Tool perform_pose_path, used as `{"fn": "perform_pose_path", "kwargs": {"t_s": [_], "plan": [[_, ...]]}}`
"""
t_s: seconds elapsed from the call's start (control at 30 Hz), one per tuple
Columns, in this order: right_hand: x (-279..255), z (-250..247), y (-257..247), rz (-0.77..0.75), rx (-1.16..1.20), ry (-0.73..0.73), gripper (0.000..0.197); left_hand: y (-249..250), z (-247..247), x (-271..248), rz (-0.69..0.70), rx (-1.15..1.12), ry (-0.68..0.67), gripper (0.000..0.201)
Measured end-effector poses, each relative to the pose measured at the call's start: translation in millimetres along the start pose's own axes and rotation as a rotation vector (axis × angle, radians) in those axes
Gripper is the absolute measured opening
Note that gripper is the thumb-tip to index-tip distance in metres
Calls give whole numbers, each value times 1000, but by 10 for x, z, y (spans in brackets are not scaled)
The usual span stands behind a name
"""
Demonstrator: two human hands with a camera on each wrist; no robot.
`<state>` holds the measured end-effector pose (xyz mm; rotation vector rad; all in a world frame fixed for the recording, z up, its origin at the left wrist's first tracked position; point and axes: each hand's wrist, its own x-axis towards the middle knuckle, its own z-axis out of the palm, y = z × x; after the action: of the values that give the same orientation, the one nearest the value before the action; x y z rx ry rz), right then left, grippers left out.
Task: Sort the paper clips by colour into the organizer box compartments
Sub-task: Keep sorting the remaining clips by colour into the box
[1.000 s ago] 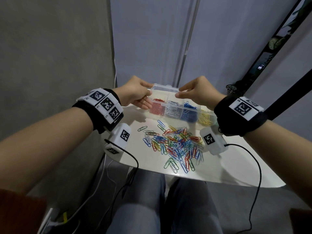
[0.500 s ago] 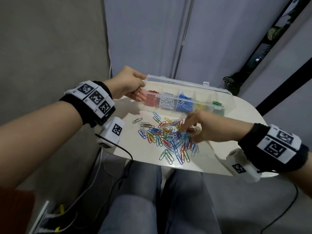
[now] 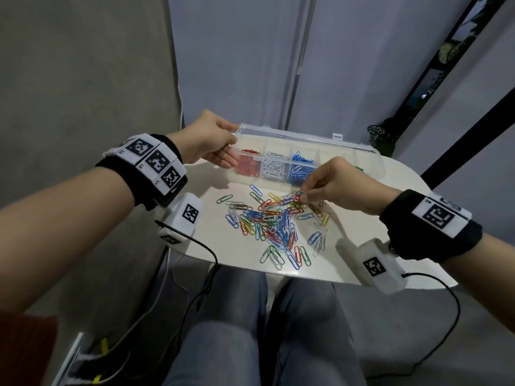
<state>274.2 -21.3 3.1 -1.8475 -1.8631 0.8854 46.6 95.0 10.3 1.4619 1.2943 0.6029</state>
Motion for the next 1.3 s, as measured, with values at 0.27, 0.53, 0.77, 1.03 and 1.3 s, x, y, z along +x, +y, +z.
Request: {"fn": "perform_pose_path", "kwargs": {"t_s": [0.27,0.53,0.77,1.03,1.3], "plan": [[-15,-21,-1,122,368,-3,10,-11,-12,8,-1,1,-2,45],[-17,-17,28,194,454,28,8,-25,-14,16,4,-7,-11,45],[-6,-51,5,236,540,33,9,-43,-27,32,7,-16,-23,45],[-19,-117,-98,155,486,136,8,-42,-28,24,10,-21,-22,45],[190,-386,-253,40,335,386,7,-28,-28,4,12,-18,-15,46]]}}
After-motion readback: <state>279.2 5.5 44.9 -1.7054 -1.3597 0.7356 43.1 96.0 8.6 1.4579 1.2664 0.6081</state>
